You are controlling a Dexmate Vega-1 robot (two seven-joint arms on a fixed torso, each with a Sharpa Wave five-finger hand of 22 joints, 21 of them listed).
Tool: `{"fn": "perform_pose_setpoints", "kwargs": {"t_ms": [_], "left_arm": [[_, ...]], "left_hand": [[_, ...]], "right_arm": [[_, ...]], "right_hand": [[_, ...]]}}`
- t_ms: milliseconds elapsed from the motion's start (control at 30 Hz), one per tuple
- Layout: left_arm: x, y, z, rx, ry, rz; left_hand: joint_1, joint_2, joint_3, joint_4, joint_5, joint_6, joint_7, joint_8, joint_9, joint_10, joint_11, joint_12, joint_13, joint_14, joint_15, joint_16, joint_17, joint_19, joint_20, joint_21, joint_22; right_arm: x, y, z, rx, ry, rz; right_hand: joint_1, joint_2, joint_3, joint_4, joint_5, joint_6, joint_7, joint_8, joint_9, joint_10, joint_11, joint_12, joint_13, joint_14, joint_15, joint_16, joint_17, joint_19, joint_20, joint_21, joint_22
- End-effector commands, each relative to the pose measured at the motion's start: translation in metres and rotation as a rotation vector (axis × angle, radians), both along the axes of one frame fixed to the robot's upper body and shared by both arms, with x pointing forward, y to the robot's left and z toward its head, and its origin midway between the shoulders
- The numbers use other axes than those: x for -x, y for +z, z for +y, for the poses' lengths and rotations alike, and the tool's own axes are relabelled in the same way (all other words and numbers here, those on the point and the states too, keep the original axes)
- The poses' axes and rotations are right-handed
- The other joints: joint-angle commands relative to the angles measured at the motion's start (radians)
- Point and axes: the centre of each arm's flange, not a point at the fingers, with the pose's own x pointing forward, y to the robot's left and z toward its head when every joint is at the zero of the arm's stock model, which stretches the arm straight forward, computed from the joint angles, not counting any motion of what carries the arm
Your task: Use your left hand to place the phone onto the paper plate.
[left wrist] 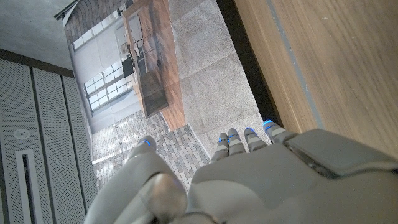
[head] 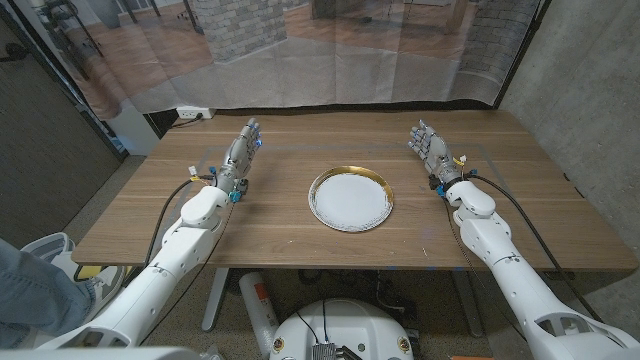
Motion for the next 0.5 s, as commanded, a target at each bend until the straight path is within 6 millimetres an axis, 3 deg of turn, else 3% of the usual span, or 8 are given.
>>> {"fn": "perform_pose_setpoints", "kwargs": {"t_ms": [33, 500], "left_arm": [[0.007, -0.008, 0.007, 0.034, 0.018, -0.042], [0.014, -0.007, 0.018, 0.040, 0.027, -0.065]], "left_hand": [[0.008, 0.007, -0.004, -0.002, 0.002, -0.001, 0.002, 0.007, 0.001, 0.008, 0.001, 0.006, 0.003, 0.010, 0.001, 0.011, 0.003, 0.007, -0.033, 0.009, 0.004], [0.012, 0.009, -0.006, -0.003, 0.003, 0.001, 0.002, 0.005, 0.001, 0.017, 0.001, 0.007, 0.003, 0.019, 0.002, 0.012, 0.003, 0.019, -0.032, 0.011, 0.004]], "right_arm": [[0.001, 0.000, 0.000, 0.008, -0.004, 0.005], [0.001, 0.002, 0.004, 0.011, -0.002, 0.009]], "right_hand": [[0.010, 0.006, 0.000, -0.004, -0.002, 0.006, -0.005, 0.004, 0.004, 0.007, -0.001, 0.010, 0.006, 0.005, 0.001, 0.009, 0.002, 0.007, -0.027, -0.005, 0.003], [0.010, 0.007, -0.001, -0.004, -0.002, 0.005, -0.007, 0.004, 0.004, 0.006, 0.000, 0.009, 0.006, 0.006, 0.001, 0.008, 0.002, 0.010, -0.027, -0.009, 0.003]]}}
